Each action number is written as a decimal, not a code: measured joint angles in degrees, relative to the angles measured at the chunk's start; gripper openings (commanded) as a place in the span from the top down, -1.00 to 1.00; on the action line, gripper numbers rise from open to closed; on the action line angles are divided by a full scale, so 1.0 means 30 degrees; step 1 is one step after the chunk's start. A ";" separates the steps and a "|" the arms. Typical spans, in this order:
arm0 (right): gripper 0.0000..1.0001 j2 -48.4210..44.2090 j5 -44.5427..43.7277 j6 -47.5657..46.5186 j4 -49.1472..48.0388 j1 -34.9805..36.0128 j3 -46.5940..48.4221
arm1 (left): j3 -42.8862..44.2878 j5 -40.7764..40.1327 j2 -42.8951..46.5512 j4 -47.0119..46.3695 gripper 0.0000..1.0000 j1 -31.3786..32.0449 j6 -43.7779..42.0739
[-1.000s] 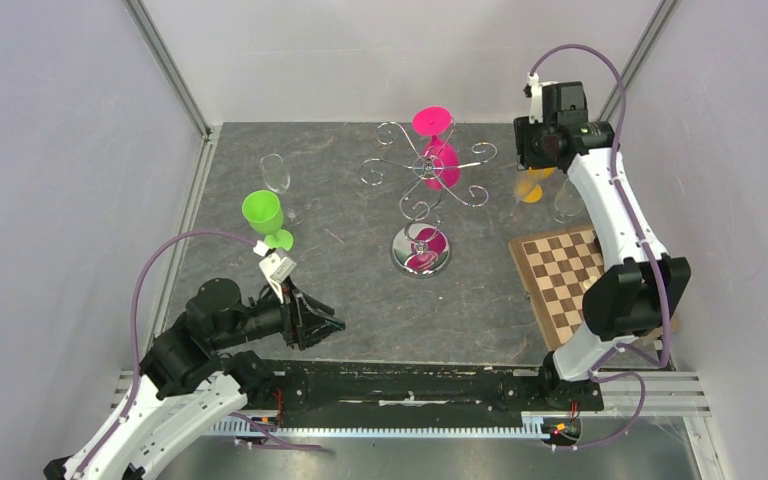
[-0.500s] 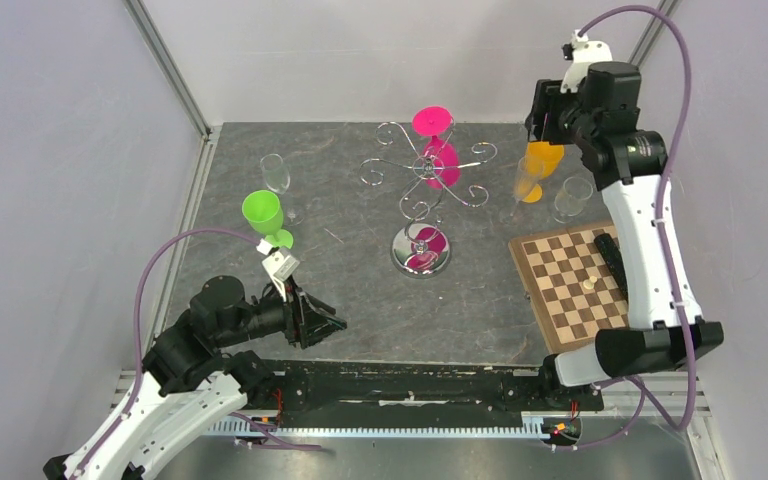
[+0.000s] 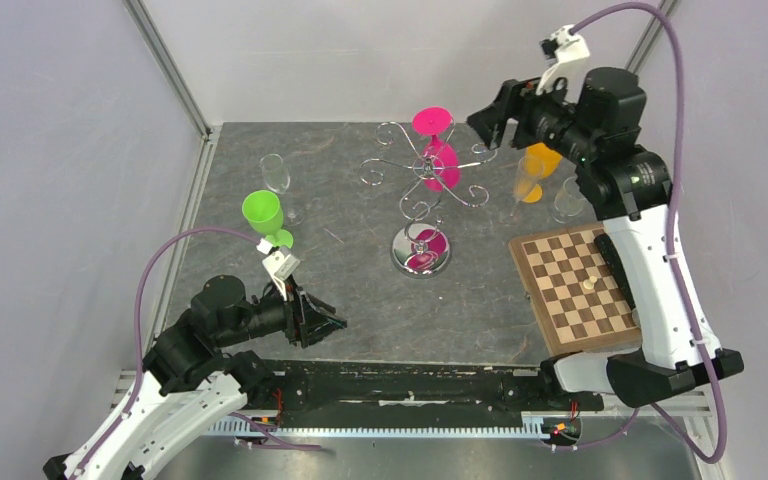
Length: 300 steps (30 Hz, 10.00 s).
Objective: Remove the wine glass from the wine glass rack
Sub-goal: Place the wine glass at the center of the board, then adjust the wine rack at the center of the board, then pick up the wine glass from the wine rack.
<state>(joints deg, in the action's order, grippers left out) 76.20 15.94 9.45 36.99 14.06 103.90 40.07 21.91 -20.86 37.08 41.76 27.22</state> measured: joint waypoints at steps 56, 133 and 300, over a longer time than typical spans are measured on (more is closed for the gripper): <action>0.15 0.1749 -1.6305 0.2492 -0.3927 1.1511 -0.4663 | 0.0000 -0.0255 0.0284 0.0007 -0.14 0.0000 0.0007; 0.73 -0.1705 0.2193 -0.5690 -0.8735 0.6302 -0.9952 | 0.0459 -0.0335 -0.0597 -0.0284 -0.14 0.0000 0.1122; -0.97 -1.3005 -0.3490 -0.4626 -0.6047 0.6251 -1.3712 | 1.1679 0.8211 -2.0123 -1.3136 0.95 -0.8641 1.3420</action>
<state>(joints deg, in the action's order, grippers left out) 37.19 5.48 -4.43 18.85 32.82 62.76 75.11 46.54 -81.23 -2.33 15.84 67.48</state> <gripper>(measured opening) 0.985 0.034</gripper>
